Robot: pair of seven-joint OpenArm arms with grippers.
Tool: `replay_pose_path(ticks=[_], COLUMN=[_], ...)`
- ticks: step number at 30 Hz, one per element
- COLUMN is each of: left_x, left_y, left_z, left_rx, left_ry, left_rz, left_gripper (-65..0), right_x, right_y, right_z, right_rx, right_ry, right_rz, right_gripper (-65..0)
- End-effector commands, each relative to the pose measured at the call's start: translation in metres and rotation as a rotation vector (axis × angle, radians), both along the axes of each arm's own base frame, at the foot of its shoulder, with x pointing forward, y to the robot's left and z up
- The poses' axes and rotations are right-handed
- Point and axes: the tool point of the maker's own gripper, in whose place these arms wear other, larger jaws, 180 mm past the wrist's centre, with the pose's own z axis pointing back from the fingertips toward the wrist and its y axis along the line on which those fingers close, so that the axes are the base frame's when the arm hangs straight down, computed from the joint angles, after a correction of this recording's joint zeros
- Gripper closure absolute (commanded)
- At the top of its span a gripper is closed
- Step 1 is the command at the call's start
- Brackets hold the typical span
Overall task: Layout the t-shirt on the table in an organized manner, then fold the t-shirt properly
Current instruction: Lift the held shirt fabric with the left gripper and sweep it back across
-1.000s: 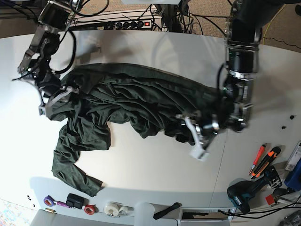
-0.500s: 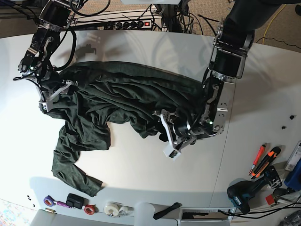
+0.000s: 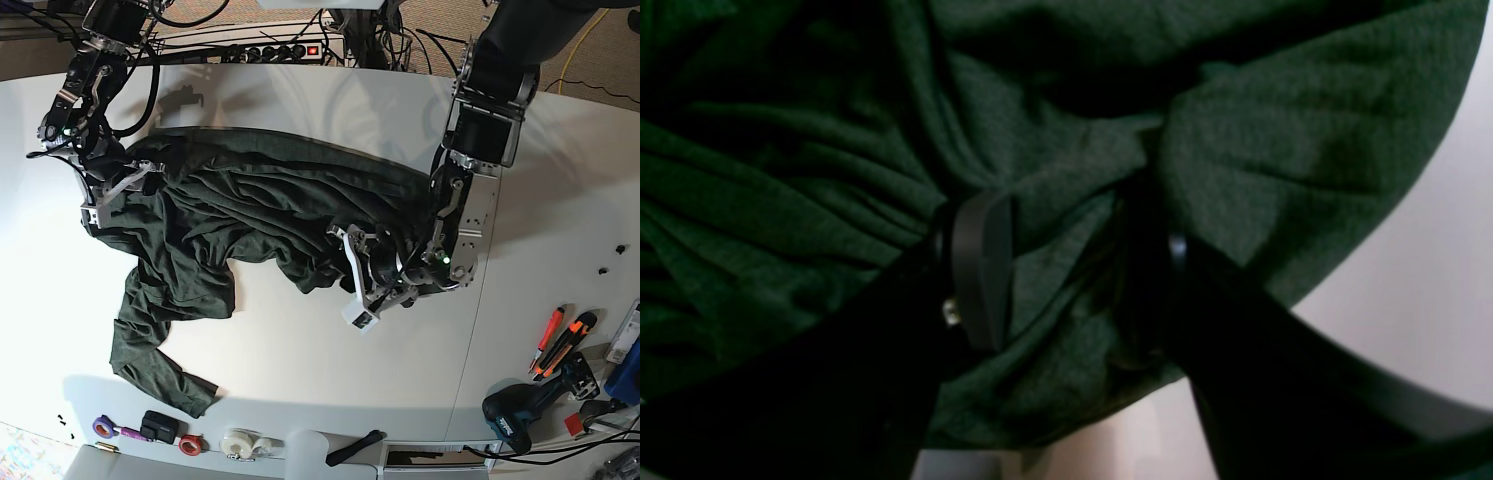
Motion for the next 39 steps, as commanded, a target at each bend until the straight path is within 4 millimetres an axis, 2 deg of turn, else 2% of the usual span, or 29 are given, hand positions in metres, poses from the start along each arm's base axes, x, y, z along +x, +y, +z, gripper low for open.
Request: replay_pose_path(ticks=[1, 10, 12, 14, 15, 18, 21, 24, 29, 32, 35, 39], left_x=[0.011, -0.008, -0.010, -0.011, -0.011, -0.005, 0.004, 0.008, 0.004, -0.010, -0.035, -0.059], left_y=[-0.005, -0.014, -0.016, -0.017, -0.017, -0.017, -0.023, -0.034, -0.045, -0.050, -0.055, -0.045], left_z=[0.022, 0.008, 0.007, 0.007, 0.007, 0.014, 0.035, 0.067, 0.112, 0.131, 0.146, 0.159], left_rx=[-0.032, -0.002, -0.020, -0.027, -0.027, -0.038, -0.095, -0.181, -0.239, -0.233, -0.212, -0.191], left_ry=[-0.053, -0.039, -0.043, -0.044, -0.044, -0.064, -0.076, -0.097, -0.137, -0.167, -0.176, -0.214], left_rz=[-0.013, -0.101, -0.097, -0.095, -0.094, -0.090, -0.096, -0.138, -0.215, -0.292, -0.418, -0.513], left_gripper=[-30.2, -29.1, -19.7, -2.3, 0.0, 0.0, 0.0, 0.0, 0.0, 0.0, 0.0, 0.0], right_x=[-0.026, -0.025, -0.023, -0.023, -0.023, -0.023, -0.022, -0.022, -0.022, -0.022, -0.022, -0.022], right_y=[-0.006, -0.005, -0.003, -0.003, -0.003, -0.003, -0.003, -0.003, -0.003, -0.003, -0.003, -0.003], right_z=[-0.016, -0.015, -0.015, -0.014, -0.014, -0.014, -0.014, -0.014, -0.014, -0.014, -0.014, -0.014], right_rx=[-0.026, -0.019, -0.006, -0.004, -0.004, -0.004, -0.005, -0.005, -0.005, -0.005, -0.005, -0.006], right_ry=[0.136, 0.124, 0.117, 0.116, 0.116, 0.115, 0.110, 0.110, 0.110, 0.109, 0.108, 0.109], right_rz=[-0.011, -0.010, -0.009, -0.009, -0.009, -0.009, -0.009, -0.009, -0.009, -0.009, -0.009, -0.009], right_gripper=[-28.3, -28.3, -28.3, -28.3, -28.3, -28.3, -28.3, -28.3, -28.3, -28.3, -28.3, -28.3])
